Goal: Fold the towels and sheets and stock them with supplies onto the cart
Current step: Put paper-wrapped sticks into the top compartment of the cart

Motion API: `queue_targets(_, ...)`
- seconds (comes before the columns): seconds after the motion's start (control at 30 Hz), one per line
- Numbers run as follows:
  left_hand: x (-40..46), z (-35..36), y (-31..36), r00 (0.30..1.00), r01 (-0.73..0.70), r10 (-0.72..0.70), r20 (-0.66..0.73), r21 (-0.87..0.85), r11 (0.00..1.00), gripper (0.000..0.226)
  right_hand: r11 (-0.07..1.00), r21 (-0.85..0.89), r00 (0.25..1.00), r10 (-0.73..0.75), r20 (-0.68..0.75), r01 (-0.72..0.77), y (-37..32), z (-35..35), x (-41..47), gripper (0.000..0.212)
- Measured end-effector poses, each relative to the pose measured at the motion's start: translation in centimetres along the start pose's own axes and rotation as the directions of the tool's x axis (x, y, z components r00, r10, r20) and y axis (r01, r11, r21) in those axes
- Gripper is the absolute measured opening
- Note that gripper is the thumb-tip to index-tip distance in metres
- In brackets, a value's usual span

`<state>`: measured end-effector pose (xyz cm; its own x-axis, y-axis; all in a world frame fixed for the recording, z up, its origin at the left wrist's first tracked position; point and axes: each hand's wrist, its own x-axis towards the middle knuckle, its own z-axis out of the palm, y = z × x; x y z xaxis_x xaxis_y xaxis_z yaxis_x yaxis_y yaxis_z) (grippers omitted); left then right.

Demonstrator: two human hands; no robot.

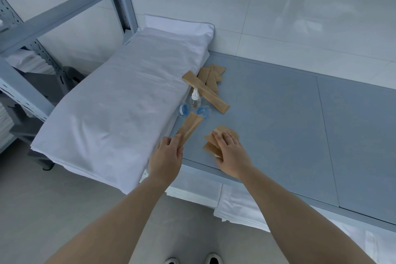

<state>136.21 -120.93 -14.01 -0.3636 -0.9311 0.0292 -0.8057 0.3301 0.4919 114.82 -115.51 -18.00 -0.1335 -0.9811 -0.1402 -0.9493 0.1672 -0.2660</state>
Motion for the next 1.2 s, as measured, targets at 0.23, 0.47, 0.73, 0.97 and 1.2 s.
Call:
queue_targets(0.23,-0.6,0.0,0.6,1.0,-0.009,0.009,-0.016,-0.014,1.0,0.036,0.991,0.136,0.957,0.019,-0.288,0.021,-0.1,-1.1,-2.0,0.048)
queue_targets(0.47,-0.4,-1.5,3.7,0.996,-0.08,0.075,-0.056,-0.098,0.992,0.04,0.957,0.289,0.843,0.176,-0.508,-0.026,-0.6,-4.7,-4.5,0.021)
queue_targets(0.73,-1.5,-2.8,11.1,0.976,-0.21,0.191,-0.105,-0.215,0.954,0.043,0.901,0.421,0.712,0.365,-0.599,-0.108,-0.3,-9.5,-10.9,0.013)
queue_targets(0.97,-4.2,-1.3,19.3,0.913,-0.402,0.403,-0.067,-0.314,0.86,0.042,0.802,0.551,0.578,0.569,-0.585,-0.232,2.4,-12.6,-18.7,0.017)
queue_targets(1.2,-9.2,2.3,26.9,0.743,-0.617,0.669,0.002,-0.384,0.687,0.043,0.681,0.614,0.304,0.73,-0.612,-0.4,5.5,-13.4,-29.5,0.016)
